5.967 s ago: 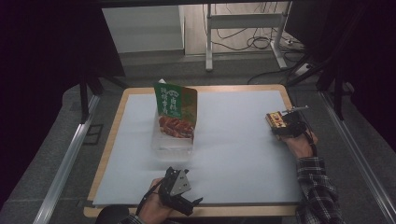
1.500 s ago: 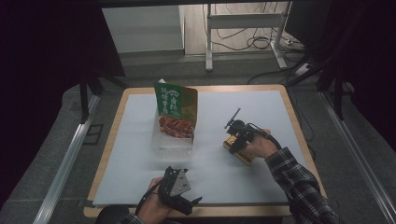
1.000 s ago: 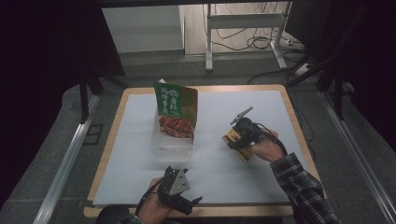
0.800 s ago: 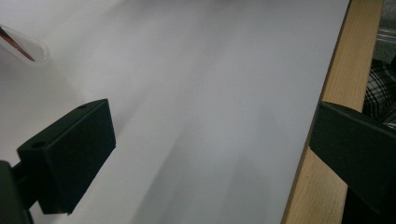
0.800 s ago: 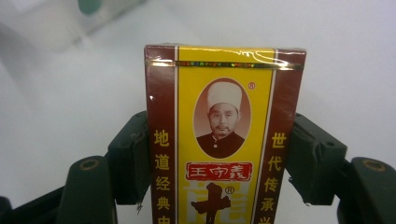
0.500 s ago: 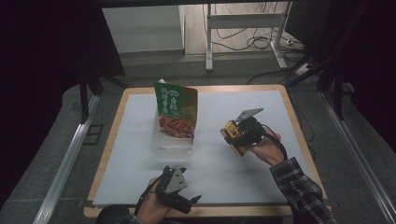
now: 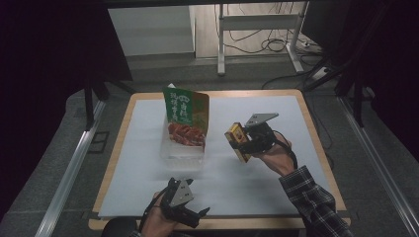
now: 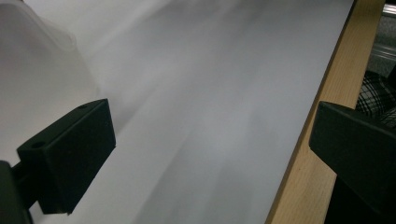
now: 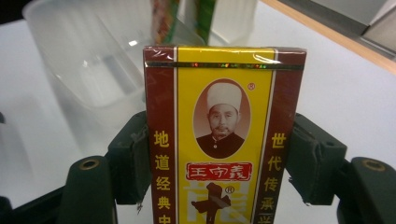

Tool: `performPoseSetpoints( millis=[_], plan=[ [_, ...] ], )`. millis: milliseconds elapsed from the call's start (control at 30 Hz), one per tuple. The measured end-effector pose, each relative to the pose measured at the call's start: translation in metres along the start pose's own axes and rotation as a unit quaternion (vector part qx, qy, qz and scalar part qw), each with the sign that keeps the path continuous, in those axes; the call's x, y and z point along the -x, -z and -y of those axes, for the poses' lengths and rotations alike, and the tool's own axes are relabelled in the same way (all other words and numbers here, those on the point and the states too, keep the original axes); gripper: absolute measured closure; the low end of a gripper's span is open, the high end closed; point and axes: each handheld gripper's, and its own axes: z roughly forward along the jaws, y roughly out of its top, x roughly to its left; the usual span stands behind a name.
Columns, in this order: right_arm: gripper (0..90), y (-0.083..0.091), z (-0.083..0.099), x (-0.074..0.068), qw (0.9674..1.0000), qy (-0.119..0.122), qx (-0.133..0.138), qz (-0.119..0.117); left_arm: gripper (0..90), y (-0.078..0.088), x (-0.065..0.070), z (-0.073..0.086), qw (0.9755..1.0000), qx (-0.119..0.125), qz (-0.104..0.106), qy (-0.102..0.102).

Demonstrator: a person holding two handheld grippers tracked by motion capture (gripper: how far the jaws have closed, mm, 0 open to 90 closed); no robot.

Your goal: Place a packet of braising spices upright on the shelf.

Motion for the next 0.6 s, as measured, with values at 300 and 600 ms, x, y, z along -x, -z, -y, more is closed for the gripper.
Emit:
performPoseSetpoints(
  millis=[300, 600],
  plan=[
    [31.8, -0.004, -0.016, -0.012, 0.999, 0.007, 0.039, -0.022, 0.5, 0.004, 0.001, 0.003, 1.0, -0.004, -0.004, 0.004],
    [31.8, -0.011, -0.027, -0.022, 0.9966, 0.007, 0.067, -0.048, 0.5, 0.003, 0.001, 0.003, 1.0, -0.005, -0.005, 0.002]
  ],
)
